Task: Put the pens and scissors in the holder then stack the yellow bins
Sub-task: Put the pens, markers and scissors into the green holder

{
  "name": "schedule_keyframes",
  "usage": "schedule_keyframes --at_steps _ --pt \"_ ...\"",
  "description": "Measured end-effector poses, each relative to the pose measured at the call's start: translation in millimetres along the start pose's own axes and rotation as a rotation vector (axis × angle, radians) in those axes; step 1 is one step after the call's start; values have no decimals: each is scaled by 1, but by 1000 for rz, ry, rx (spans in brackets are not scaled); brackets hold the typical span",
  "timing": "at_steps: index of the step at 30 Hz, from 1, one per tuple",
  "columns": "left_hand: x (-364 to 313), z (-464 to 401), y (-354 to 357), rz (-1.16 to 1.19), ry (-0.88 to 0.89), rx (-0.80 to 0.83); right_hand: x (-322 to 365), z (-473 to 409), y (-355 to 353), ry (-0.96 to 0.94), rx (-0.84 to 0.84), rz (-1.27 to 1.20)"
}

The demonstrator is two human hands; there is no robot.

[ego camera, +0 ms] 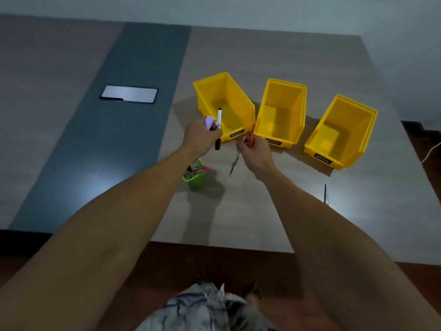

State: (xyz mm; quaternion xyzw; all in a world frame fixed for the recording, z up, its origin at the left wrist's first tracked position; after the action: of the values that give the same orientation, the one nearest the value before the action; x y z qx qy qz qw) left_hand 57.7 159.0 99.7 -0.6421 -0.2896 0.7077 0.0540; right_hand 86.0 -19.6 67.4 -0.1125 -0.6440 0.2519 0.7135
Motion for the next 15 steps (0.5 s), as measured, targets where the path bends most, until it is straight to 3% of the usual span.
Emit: schedule_keyframes --at_steps 7,15 --pt "36 36 -62 111 -4 -139 66 8 42 -125 -91 -99" --pt "85 56 -59 99 -89 -140 49 26 90 -116 75 190"
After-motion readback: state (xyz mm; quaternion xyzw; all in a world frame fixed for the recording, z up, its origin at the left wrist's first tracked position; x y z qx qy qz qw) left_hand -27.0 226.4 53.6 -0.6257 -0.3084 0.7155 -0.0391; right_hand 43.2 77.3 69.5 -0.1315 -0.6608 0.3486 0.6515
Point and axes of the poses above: each hand's wrist, its own z-axis away from the middle knuckle, its own y-axis out of the palm, x = y × z, the point moved 3 cm from there along -z, towards the middle knuckle, and after that the axes turned 1 degree about z, right-handed, at the moved point
